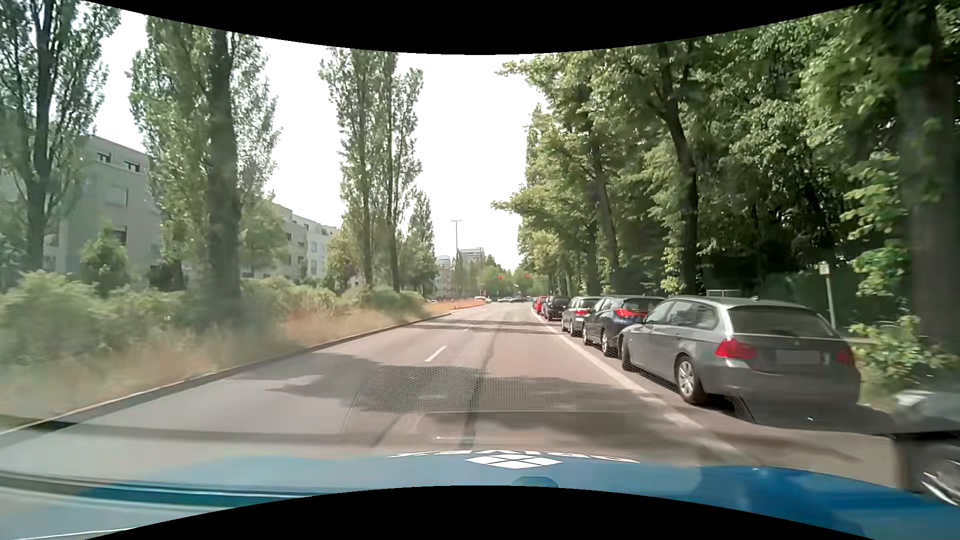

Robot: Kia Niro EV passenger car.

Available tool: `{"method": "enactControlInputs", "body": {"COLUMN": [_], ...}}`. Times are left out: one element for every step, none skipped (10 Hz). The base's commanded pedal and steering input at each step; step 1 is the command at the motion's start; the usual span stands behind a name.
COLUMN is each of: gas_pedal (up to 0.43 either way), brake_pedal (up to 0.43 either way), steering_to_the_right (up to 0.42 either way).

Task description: Follow the waypoints while adhering to traffic rules and regulations

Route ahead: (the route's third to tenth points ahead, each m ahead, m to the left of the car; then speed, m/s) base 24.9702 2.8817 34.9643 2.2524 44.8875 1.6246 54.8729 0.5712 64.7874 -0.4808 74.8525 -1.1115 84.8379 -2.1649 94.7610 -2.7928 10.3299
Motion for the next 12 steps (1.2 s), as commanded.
{"method": "enactControlInputs", "body": {"gas_pedal": [0.15,0.15,0.15,0.15,0.15,0.15,0.15,0.15,0.15,0.15,0.15,0.15], "brake_pedal": [0.0,0.0,0.0,0.0,0.0,0.0,0.0,0.0,0.0,0.0,0.0,0.0], "steering_to_the_right": [0.003,0.003,0.003,0.003,0.003,0.003,0.003,0.003,0.004,0.004,0.004,0.005]}}
